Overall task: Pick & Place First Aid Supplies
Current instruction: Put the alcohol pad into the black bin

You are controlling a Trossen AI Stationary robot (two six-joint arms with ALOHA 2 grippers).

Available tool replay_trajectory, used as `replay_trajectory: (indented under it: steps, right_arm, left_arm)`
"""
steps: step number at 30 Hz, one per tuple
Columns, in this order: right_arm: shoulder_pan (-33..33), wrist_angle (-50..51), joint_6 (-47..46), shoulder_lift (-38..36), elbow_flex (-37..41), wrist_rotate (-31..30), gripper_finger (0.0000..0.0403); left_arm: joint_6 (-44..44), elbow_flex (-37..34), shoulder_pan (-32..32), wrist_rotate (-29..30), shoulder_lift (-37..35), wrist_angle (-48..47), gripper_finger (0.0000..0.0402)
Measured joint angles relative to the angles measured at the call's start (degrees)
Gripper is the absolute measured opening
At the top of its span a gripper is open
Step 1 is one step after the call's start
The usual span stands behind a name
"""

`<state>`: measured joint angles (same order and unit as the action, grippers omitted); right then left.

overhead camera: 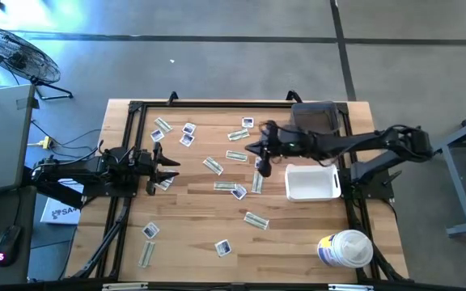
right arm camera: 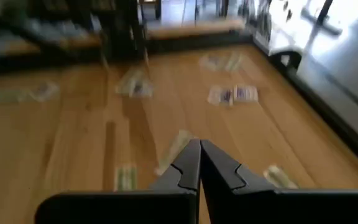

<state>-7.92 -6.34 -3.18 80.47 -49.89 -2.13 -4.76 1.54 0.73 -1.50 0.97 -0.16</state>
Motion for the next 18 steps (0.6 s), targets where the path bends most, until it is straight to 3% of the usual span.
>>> replay_trajectory:
  steps: [9,18]
  right_arm:
    - [-4.7,25.6,11.8,13.4,-14.5,4.8,0.0008]
    - [-9.1,40.6,18.7,26.1,-24.1,5.6,0.0094]
  left_arm:
    - [0.0,0.0,0.0,0.0,0.0,0.0,0.0156]
    - [0.0,0.0,0.0,0.0,0.0,0.0,0.0156]
